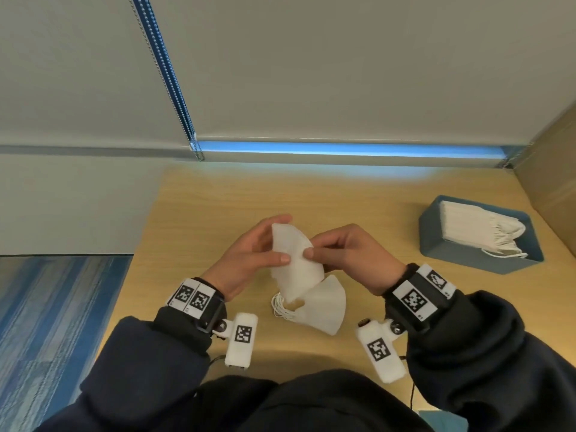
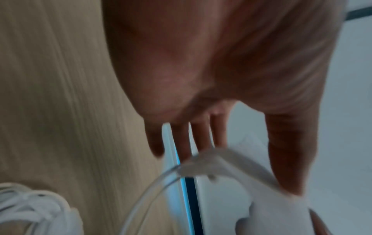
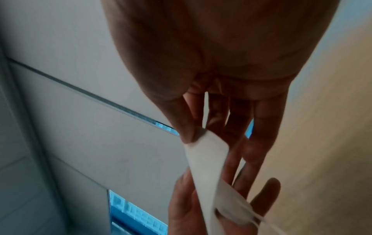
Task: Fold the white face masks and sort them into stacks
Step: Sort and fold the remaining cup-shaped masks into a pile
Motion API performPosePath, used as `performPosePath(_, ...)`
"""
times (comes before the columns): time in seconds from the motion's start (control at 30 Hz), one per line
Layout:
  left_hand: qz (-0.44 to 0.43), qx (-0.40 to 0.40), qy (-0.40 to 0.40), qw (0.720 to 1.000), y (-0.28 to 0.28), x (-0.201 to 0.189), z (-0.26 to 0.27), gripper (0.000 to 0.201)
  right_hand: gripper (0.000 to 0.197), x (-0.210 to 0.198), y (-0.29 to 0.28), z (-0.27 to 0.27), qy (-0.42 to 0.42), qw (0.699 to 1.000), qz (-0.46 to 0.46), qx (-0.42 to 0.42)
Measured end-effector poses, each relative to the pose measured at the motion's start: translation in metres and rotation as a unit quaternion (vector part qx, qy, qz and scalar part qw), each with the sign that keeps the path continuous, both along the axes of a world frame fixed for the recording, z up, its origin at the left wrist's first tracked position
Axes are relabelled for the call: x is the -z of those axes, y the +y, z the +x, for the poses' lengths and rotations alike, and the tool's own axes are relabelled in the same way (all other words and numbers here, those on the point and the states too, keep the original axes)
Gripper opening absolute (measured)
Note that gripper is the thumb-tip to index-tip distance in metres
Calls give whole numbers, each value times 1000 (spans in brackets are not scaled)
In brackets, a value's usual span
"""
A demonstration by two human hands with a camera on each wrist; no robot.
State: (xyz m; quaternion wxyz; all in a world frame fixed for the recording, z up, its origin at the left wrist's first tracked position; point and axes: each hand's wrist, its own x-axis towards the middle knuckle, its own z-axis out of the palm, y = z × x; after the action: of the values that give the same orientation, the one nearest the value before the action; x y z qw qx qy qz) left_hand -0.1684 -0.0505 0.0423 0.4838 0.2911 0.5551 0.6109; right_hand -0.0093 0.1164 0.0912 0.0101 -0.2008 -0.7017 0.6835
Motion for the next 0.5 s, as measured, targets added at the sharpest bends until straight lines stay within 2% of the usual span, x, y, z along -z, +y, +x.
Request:
performPosePath(0.07, -11, 28, -56, 998, -4, 1, 0, 58, 19, 0, 8, 5, 6, 997, -49, 52)
performPosePath(0.13, -44, 0, -37, 998, -7, 4, 1, 34, 18, 5, 18, 13, 7, 988, -98, 120)
performPosePath(0.2, -62, -40, -11, 997, -10, 7, 0, 18, 15, 15, 24, 22, 3, 977, -135, 163)
performPosePath(0.33, -99, -142, -9, 985, -13, 13, -4, 9, 12, 49, 24, 41, -68, 958, -181, 211)
performPosePath(0.43, -149, -146, -12, 978, -19, 25, 1, 8, 9, 70, 15, 54, -117, 941, -218, 230)
performPosePath(0.5, -191, -129, -16, 973, -22, 35, 6, 9, 14, 84, 9, 61, -142, 937, -216, 236)
